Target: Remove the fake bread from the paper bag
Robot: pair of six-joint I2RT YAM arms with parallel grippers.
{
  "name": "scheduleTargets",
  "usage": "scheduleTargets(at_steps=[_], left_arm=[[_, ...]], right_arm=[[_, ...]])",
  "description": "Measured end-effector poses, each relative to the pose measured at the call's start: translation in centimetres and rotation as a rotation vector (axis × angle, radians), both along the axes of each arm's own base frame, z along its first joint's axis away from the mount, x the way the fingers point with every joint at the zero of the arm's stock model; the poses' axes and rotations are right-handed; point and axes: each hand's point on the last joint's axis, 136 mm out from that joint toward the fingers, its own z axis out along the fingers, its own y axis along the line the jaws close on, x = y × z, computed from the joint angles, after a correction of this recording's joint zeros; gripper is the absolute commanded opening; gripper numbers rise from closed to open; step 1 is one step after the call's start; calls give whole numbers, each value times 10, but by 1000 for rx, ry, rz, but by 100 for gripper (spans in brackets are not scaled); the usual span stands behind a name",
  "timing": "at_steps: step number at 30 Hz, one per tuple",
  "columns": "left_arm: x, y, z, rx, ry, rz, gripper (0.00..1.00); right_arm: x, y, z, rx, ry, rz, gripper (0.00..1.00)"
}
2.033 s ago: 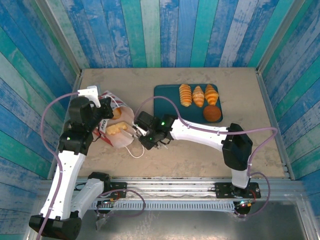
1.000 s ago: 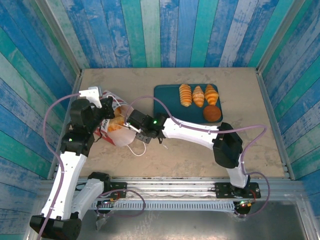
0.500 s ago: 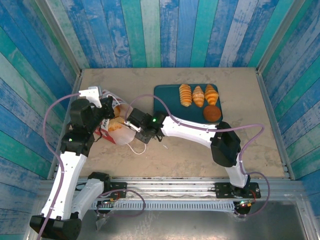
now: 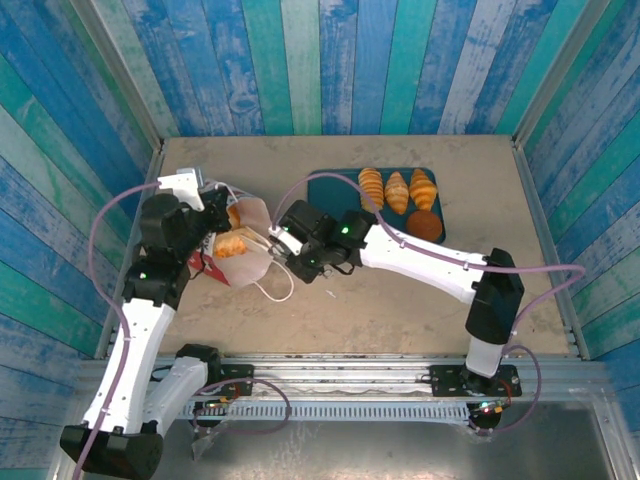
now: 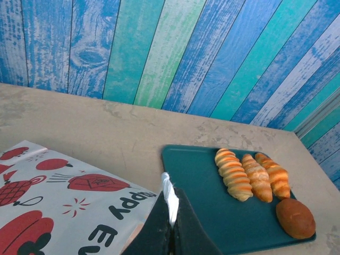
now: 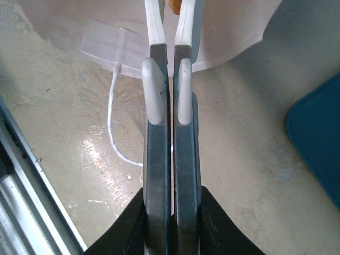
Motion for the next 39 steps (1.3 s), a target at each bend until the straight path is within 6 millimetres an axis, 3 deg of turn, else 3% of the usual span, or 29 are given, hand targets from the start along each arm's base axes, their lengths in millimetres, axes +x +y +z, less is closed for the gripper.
scheduleTargets(at_steps=[8,21,30,35,39], left_arm=[[11,-14,-7,-75,40,-53,0],[16,-11,-5,-70,30,-34,0],[18,-3,-5,-29,16,6,0],[17,-1,-3,-19,7,13,0],[17,0,-2,-16,3,19,0]], right_arm=[[0,-35,3,-4,64,-77,24],[1,-153,34,70,72,-286,25],[21,-233,-8,-13,232,-523,26],[23,-239,-32,-92,345,-519,26],[27,-239,-38,-113,380,-508,29]])
